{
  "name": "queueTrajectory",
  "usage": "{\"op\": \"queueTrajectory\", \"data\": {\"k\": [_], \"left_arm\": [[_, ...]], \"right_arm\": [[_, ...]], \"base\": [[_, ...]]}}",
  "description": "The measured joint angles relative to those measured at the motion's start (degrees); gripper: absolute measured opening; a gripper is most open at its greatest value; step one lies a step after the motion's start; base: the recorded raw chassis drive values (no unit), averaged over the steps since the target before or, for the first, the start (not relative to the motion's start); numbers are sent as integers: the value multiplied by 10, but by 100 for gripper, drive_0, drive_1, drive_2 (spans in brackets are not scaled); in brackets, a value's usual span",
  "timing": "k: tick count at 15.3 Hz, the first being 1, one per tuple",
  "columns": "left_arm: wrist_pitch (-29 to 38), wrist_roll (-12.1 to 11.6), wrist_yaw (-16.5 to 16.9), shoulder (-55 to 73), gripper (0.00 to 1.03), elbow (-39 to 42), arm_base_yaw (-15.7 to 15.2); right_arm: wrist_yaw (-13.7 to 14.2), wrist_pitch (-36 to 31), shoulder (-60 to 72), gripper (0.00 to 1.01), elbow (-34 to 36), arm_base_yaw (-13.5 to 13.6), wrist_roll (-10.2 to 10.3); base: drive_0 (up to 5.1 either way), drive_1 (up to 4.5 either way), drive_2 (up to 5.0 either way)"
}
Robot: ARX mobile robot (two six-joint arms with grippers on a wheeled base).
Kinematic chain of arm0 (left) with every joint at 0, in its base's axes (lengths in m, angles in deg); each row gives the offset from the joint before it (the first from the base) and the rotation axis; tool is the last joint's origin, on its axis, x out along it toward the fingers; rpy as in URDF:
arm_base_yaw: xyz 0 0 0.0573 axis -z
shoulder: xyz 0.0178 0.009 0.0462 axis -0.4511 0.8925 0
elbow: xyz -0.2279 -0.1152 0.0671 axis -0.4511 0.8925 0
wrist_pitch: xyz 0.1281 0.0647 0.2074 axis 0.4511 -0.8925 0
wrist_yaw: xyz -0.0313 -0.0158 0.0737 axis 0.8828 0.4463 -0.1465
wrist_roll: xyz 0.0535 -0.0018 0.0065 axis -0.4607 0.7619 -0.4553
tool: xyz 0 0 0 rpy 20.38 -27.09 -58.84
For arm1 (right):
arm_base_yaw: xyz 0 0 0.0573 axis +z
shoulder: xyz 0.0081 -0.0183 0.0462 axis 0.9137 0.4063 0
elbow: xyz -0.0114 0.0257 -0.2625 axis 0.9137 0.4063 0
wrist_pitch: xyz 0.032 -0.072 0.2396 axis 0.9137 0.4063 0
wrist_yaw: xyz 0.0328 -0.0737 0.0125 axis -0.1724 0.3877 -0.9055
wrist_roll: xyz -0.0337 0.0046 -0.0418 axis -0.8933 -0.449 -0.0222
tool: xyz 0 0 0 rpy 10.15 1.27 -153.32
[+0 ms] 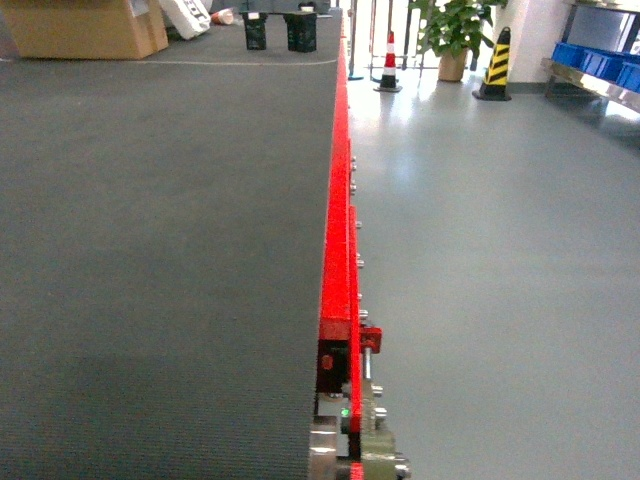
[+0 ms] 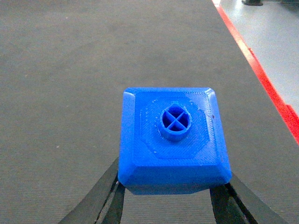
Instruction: Sort blue parts and orange caps into right shelf containers
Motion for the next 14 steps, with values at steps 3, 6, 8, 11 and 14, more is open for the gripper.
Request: {"op": "queueTrajectory", "data": {"k": [3, 6, 8, 11, 14], "left_arm": [[1, 0, 0, 0, 44, 0, 0], [0, 0, 0, 1, 44, 0, 1], [0, 0, 0, 1, 44, 0, 0], [0, 0, 0, 1, 44, 0, 0], [0, 0, 0, 1, 44, 0, 0]], "right_arm": [[0, -1, 0, 43, 0, 0, 0], [0, 0, 0, 43, 0, 0, 0], [0, 0, 0, 43, 0, 0, 0], [0, 0, 0, 43, 0, 0, 0], [0, -1, 0, 43, 0, 0, 0]], "base": [[501, -238, -238], [502, -239, -239], [501, -240, -240], [501, -240, -240], [505, -236, -236]]}}
